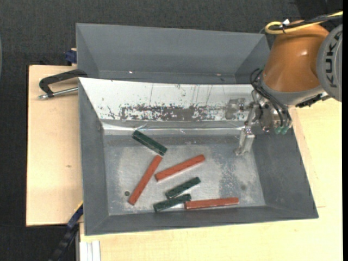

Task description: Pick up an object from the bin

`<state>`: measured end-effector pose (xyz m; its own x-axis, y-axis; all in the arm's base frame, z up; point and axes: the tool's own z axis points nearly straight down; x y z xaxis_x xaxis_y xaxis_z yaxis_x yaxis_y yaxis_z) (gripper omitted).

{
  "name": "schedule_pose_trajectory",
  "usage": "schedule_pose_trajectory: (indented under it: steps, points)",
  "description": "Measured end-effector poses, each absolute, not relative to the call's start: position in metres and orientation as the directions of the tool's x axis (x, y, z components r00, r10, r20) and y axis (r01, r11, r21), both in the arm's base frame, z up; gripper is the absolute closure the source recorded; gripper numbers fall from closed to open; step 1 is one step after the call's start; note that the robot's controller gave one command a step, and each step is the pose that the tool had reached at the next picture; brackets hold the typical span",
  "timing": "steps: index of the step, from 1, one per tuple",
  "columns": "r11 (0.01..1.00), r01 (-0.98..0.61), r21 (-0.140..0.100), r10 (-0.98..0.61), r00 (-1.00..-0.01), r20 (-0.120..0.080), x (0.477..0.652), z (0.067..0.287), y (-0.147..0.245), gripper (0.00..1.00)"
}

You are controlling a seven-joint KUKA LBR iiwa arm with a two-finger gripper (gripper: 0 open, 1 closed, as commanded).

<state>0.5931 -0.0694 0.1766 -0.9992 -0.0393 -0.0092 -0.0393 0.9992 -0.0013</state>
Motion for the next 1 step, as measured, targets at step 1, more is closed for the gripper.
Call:
schedule_pose_trajectory:
  steps: [1]
  points:
    - [0.992,-0.122,0.0,-0.122,-0.992,-0.003,0.5784,0.0869,-0.0569,1.0]
